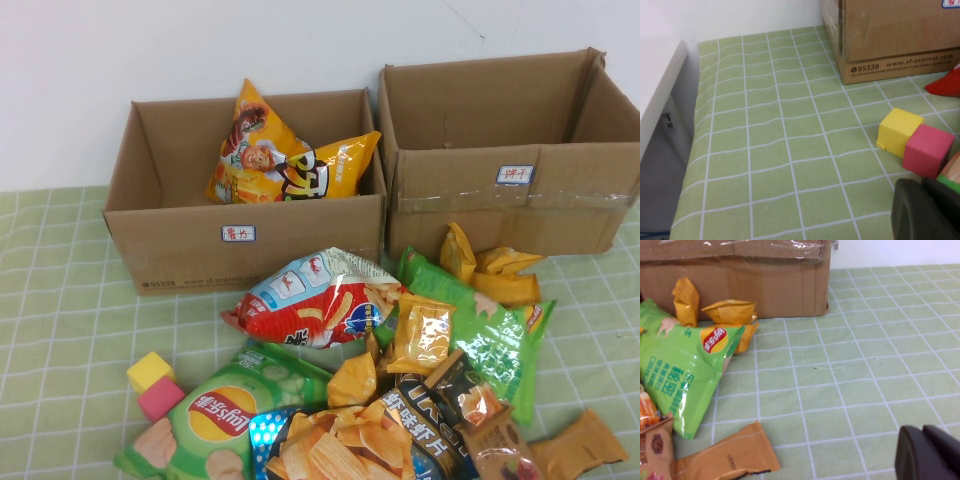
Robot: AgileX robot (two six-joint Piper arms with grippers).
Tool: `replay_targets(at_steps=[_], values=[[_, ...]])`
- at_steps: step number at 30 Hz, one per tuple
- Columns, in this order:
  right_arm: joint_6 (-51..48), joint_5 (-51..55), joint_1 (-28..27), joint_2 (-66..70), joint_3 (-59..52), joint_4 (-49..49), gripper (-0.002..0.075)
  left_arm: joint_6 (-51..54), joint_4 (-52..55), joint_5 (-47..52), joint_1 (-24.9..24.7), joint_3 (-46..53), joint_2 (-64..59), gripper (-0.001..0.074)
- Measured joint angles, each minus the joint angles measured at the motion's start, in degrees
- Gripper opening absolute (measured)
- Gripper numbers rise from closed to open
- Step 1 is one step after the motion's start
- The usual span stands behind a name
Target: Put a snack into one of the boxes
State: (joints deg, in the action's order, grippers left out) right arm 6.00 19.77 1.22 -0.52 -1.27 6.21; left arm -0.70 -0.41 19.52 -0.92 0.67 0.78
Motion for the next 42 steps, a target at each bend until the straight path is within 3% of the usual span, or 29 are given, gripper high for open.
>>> replay_targets(at_steps=[42], values=[[0.0,0.43,2.17,0.0,0.13,0.0,-0.0002,-0.1,-0.1,0.0,0.0,0.0,0.0,-0.0001]])
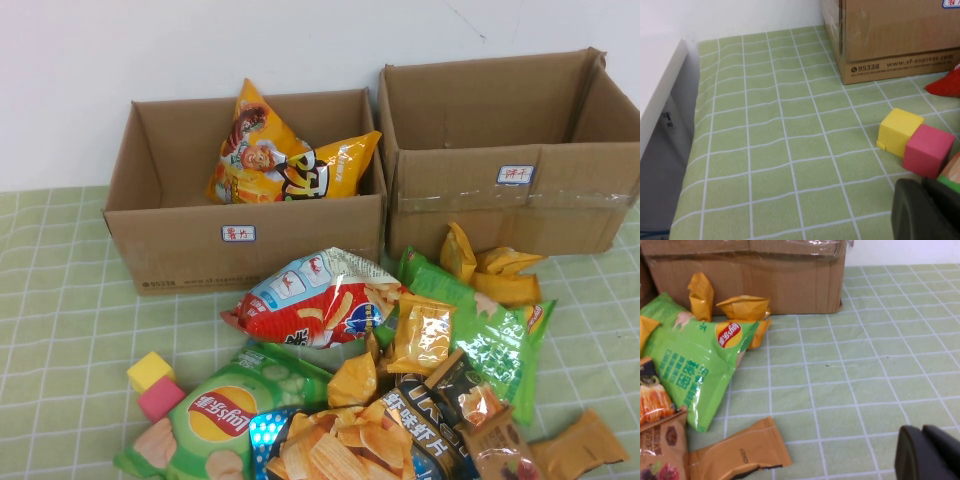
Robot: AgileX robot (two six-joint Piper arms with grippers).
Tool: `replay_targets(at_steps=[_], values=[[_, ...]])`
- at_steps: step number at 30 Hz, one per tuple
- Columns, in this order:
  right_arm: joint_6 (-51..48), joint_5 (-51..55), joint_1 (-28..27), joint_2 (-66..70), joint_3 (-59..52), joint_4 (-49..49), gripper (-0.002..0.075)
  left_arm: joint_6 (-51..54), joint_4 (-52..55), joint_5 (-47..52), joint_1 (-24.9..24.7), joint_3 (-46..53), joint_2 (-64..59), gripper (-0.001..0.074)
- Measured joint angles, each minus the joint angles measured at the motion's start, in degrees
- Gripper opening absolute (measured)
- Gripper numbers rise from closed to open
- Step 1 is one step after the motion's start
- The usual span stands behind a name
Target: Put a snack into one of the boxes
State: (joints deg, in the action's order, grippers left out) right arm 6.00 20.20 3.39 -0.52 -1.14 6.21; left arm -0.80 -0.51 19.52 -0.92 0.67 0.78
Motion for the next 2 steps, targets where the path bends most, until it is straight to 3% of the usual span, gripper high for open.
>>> replay_targets(at_steps=[2], values=[[0.0,0.0,0.0,0.0,0.0,0.0,-0.0002,0.0,0.0,0.0,0.0,0.0,0.0,-0.0001]])
